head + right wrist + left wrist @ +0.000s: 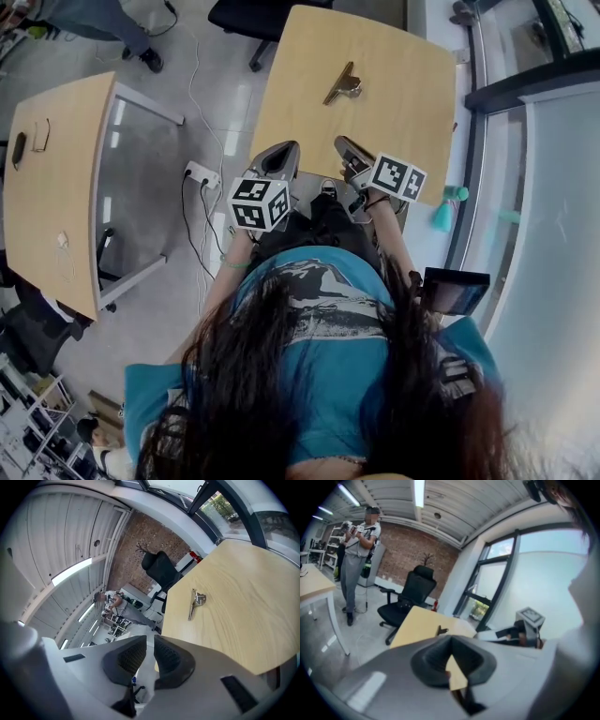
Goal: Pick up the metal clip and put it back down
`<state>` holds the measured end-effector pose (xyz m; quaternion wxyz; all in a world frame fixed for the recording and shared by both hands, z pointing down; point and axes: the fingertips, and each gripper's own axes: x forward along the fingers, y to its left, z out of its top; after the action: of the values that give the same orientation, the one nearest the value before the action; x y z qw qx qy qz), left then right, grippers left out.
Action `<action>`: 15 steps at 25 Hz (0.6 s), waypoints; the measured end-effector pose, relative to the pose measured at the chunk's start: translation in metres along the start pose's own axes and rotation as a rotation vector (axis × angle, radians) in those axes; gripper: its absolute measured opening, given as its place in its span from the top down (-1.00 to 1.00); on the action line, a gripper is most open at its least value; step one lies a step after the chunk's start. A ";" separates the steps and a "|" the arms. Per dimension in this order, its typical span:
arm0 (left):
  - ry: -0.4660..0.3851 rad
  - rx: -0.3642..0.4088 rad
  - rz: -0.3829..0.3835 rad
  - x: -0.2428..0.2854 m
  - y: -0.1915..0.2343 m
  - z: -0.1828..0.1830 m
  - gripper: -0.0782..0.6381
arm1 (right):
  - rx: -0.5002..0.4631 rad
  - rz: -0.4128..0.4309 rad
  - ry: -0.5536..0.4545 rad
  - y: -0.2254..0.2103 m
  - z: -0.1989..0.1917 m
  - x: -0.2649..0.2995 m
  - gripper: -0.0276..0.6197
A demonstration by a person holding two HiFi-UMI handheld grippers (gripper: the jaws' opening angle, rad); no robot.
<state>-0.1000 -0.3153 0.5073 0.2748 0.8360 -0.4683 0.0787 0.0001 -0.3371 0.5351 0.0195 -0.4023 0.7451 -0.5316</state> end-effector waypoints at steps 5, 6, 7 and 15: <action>0.025 -0.020 -0.037 -0.024 -0.003 -0.020 0.77 | 0.021 -0.015 -0.021 0.012 -0.042 -0.023 0.76; 0.032 -0.027 -0.042 -0.027 -0.005 -0.024 0.78 | 0.022 -0.021 -0.023 0.013 -0.050 -0.029 0.77; 0.038 -0.034 -0.048 -0.030 -0.007 -0.029 0.78 | 0.025 -0.026 -0.025 0.014 -0.056 -0.035 0.77; 0.079 -0.084 -0.097 -0.032 -0.024 -0.055 0.78 | 0.053 -0.049 -0.027 0.010 -0.087 -0.064 0.79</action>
<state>-0.0904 -0.2521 0.5317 0.3313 0.8417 -0.4191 0.0786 -0.0018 -0.2286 0.5395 0.0272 -0.4269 0.7205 -0.5458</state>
